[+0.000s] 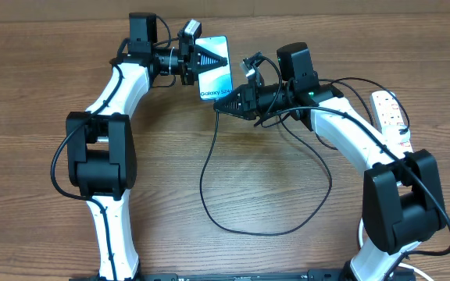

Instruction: Plug charger to phone and switch on socket

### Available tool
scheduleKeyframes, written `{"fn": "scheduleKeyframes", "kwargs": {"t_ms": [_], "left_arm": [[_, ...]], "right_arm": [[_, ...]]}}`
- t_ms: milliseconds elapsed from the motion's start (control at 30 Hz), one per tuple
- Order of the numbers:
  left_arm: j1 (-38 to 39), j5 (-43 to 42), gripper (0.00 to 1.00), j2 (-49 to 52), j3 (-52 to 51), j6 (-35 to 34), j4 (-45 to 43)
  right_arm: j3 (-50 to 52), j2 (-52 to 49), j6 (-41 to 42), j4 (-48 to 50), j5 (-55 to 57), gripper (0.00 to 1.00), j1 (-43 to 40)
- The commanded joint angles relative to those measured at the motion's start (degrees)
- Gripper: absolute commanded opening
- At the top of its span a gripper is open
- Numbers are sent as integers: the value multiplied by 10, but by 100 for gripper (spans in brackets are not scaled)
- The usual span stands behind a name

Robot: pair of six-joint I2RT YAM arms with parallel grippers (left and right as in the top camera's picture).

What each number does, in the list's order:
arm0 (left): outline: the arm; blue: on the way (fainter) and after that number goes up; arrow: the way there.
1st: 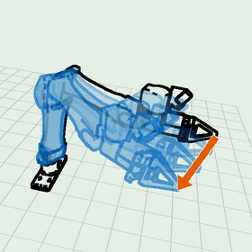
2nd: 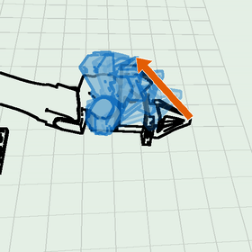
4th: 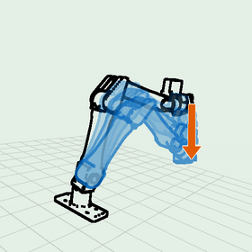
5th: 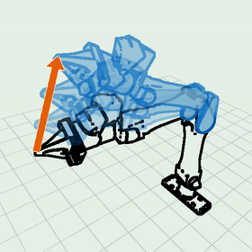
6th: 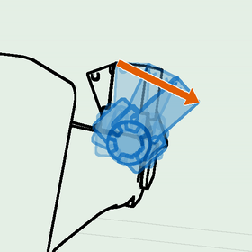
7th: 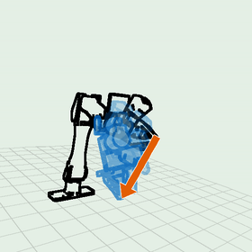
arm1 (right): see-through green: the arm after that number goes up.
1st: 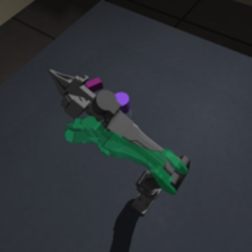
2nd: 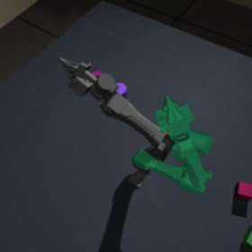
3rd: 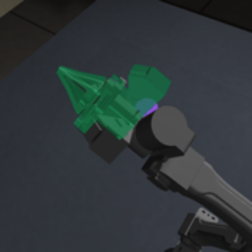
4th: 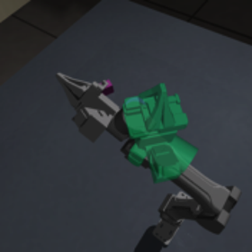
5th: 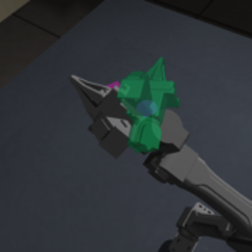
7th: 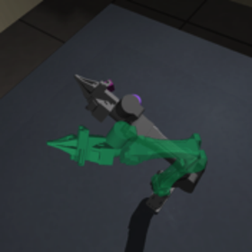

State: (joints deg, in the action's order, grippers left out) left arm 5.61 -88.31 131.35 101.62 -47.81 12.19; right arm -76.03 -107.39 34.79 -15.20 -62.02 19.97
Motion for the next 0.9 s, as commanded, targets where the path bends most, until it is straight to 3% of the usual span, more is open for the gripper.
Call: {"fn": "scheduleKeyframes", "kwargs": {"t_ms": [0, 267, 867], "left_arm": [[6, -24, 4, -18, 6, 12, 16], [6, -24, 4, -18, 5, 28, 30], [7, -24, 4, -18, 5, 24, 30]], "right_arm": [[-11, 7, -1, 11, 20, 4, -2], [-11, 7, 43, 52, 33, 4, -5], [-11, 7, 44, 62, 74, 4, -5]]}}
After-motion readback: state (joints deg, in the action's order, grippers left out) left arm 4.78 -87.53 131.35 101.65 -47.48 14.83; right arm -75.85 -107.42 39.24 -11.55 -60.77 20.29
